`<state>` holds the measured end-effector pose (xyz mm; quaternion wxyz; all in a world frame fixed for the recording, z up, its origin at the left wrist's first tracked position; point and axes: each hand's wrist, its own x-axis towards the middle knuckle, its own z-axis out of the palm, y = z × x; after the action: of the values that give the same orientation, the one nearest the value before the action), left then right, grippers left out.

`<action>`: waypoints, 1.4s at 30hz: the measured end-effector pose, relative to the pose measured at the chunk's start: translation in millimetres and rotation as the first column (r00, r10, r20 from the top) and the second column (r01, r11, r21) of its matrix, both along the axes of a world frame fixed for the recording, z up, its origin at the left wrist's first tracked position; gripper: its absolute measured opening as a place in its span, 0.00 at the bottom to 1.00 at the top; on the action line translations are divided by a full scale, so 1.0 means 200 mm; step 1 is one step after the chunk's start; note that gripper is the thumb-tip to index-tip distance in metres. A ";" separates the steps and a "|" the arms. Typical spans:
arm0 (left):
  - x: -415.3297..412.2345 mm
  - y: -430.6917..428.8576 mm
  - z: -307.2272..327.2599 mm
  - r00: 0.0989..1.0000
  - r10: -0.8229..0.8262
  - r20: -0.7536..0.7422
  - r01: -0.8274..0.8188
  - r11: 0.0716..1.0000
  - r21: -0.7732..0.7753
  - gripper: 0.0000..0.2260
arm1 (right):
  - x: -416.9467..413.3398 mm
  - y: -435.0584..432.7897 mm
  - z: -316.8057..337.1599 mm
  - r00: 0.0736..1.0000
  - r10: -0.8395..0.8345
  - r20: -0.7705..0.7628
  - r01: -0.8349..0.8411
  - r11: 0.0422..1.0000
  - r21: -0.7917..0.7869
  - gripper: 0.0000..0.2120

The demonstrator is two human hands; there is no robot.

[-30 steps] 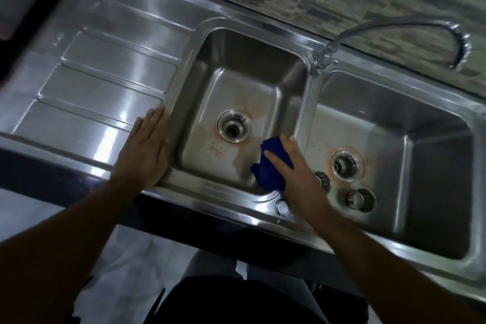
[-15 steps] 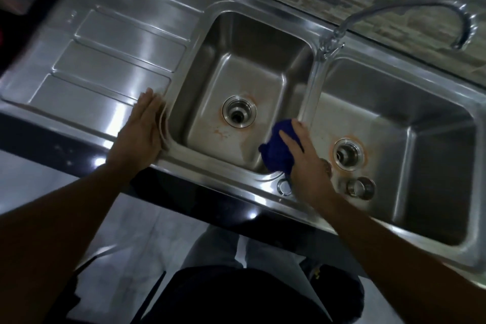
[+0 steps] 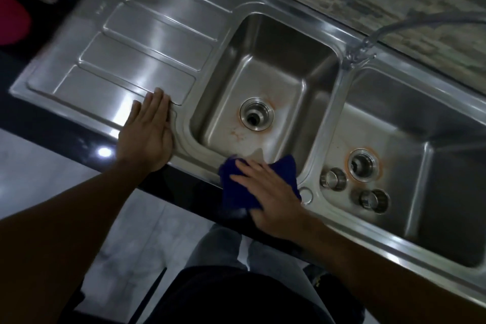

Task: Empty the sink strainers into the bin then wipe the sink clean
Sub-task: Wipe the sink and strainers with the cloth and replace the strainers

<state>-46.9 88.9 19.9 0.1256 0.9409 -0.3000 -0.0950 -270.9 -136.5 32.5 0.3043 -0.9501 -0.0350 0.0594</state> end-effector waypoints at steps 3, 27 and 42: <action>0.01 0.02 -0.01 0.999 0.018 -0.029 -0.020 0.996 -0.090 0.28 | 0.12 0.12 -0.07 0.998 0.060 -0.024 -0.062 0.997 -0.052 0.34; 0.04 0.07 -0.16 0.989 0.139 0.051 -0.142 0.988 0.054 0.28 | 1.52 -0.14 -0.11 0.929 -0.363 -0.069 0.369 0.915 0.162 0.26; 0.27 -0.19 -0.01 0.995 0.080 -0.056 -0.084 0.994 -0.073 0.29 | 0.84 -0.05 -0.14 0.837 -0.530 -0.133 0.526 0.714 0.462 0.22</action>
<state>6.6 50.0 18.7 0.1726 0.9441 -0.2610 -0.1035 -102.6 -145.9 4.9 0.5341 -0.8144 0.2224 -0.0446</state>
